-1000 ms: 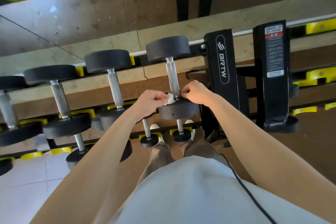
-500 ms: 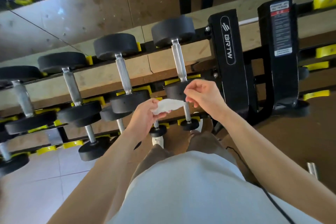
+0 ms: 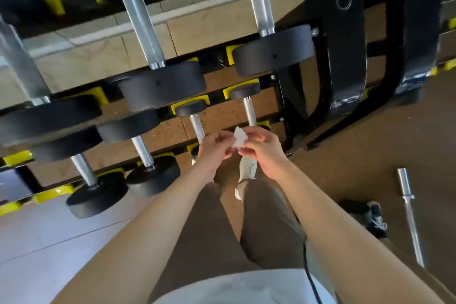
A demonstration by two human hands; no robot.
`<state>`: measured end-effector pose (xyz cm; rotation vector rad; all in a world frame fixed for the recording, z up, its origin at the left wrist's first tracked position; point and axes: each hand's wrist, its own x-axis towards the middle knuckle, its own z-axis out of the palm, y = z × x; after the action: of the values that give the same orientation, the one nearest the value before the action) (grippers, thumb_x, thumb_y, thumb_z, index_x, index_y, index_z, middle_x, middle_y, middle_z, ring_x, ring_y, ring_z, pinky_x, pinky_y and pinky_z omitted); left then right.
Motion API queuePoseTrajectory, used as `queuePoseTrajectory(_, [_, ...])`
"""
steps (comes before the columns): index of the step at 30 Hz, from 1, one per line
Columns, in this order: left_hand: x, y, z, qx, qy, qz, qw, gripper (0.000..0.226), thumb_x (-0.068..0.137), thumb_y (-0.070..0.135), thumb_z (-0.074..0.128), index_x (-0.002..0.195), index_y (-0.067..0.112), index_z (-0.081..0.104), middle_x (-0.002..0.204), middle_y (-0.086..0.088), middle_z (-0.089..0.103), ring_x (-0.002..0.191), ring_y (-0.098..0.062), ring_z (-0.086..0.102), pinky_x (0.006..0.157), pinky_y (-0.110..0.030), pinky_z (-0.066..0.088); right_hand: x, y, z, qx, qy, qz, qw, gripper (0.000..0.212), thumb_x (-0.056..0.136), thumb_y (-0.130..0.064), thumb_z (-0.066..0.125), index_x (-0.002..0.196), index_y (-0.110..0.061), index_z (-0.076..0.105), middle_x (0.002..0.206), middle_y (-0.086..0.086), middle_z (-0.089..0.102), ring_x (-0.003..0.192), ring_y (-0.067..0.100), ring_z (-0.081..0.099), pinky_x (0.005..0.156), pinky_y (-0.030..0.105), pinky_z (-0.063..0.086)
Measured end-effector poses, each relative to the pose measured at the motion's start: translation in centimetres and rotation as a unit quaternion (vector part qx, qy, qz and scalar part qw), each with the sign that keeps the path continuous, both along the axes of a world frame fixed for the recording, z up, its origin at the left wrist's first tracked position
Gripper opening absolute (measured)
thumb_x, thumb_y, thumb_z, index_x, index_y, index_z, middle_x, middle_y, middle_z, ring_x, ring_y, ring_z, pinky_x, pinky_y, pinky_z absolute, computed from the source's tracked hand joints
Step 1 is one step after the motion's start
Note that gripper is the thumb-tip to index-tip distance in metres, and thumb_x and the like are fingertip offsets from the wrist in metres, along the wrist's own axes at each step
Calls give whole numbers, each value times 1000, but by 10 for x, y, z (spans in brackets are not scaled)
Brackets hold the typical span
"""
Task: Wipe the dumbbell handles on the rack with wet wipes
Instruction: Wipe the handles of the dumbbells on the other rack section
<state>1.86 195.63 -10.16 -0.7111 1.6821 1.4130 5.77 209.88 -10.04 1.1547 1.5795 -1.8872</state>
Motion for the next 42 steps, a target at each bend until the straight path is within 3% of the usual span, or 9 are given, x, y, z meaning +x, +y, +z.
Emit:
queuePoseTrajectory(4, [7,6,-59,-45,34,-40,998,5,97,18,67,93,21,69,91,-2,71,79,-16,69,70,-21,58,4,1,-57,-10,-10,23,1000,22,84,-2,75,106,-5,71,105,17,72,97,29,73,86,40,60])
queuePoseTrajectory(10, [5,20,-147,-29,45,-68,996,13,97,18,67,107,23,72,96,0,73,88,-17,71,82,-27,61,-15,29,-147,119,4,45,992,14,82,-1,76,87,-13,73,86,3,73,81,18,74,72,30,62])
queuePoseTrajectory(13, [0,22,-180,-43,62,-70,995,15,98,13,63,102,26,71,99,-2,71,90,-17,69,81,-30,59,-37,54,-191,220,14,60,974,20,85,-3,72,103,-13,73,98,0,72,87,12,71,75,26,61])
queuePoseTrajectory(18, [-4,21,-213,-163,142,-139,966,20,98,17,59,109,29,70,111,13,66,99,-5,63,70,-15,44,-77,75,-245,303,17,52,951,24,85,-12,76,109,-14,72,99,-4,71,93,13,70,87,35,60])
queuePoseTrajectory(23, [6,-3,-228,-378,221,-104,893,37,92,17,70,126,18,56,130,-10,52,124,-29,49,89,-30,39,-72,70,-255,376,59,131,916,19,88,-13,73,106,-9,73,101,0,72,91,8,63,79,19,49])
queuePoseTrajectory(26, [4,-9,-237,-391,205,-84,894,45,90,13,74,128,13,52,132,-13,49,121,-34,53,96,-38,45,-50,76,-257,403,74,204,889,16,90,-9,69,105,-8,73,101,3,72,89,9,64,70,10,43])
queuePoseTrajectory(30, [-6,-17,-242,-417,220,-83,878,41,87,2,71,123,13,56,128,-12,55,113,-33,59,93,-43,50,-40,83,-254,416,59,281,863,9,90,-10,69,98,-9,72,87,-6,63,71,2,58,60,13,46])
queuePoseTrajectory(35, [-12,-21,-245,-422,233,-88,872,34,87,0,69,117,12,58,124,-10,59,111,-31,60,89,-43,50,-72,76,-251,439,129,152,876,4,88,-16,71,90,-13,69,81,-8,64,76,10,64,71,25,54])
queuePoseTrajectory(42, [-8,-22,-249,-413,229,-80,878,40,85,-1,70,120,14,56,125,-10,56,111,-31,60,87,-41,52,-26,67,-266,420,74,220,878,11,87,-13,75,97,-10,73,100,3,72,85,11,64,59,8,38])
